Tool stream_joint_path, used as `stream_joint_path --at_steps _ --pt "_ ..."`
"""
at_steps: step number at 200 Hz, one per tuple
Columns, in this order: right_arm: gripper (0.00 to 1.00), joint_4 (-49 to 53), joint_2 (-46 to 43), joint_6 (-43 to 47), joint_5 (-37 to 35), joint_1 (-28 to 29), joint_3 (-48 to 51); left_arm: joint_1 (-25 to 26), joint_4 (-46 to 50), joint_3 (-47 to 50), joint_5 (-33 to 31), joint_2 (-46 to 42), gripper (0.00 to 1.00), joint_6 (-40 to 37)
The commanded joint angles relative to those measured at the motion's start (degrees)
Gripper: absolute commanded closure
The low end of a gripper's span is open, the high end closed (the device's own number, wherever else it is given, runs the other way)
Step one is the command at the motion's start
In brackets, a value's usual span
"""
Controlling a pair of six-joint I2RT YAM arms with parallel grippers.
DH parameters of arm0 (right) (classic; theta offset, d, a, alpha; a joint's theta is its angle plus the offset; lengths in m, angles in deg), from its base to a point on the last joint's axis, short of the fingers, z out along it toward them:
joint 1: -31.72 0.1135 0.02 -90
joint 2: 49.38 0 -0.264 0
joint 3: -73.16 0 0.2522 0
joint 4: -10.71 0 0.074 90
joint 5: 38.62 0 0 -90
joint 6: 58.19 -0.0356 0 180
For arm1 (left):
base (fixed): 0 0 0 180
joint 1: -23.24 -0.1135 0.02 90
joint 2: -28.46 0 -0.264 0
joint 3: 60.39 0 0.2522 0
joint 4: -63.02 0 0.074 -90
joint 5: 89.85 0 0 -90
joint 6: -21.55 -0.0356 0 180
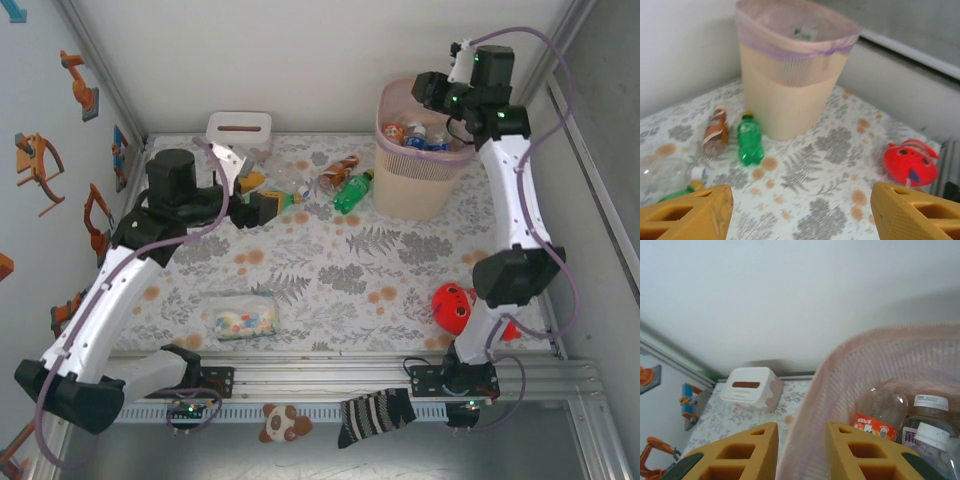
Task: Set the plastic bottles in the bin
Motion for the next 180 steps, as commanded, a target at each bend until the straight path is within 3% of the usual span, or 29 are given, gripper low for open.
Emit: stream_joint_path --at_steps 1,85,180 --pt "0.69 0.2 -4.5 1.4 -1.2 -0.2 4.1 -2.4 5.9 -3.0 -1.7 4.1 0.27 -5.8" --pt "0.68 -0.4 -21.9 2.1 -3.5 -0.2 20.5 -7.9 8.3 -10.3 -8.7 22.4 0.23 -12.2" --pt "0.68 1.1 -29.7 1.2 -4.5 -0.2 28.0 -8.6 11.0 -22.0 -14.6 45.1 0.17 -15.4"
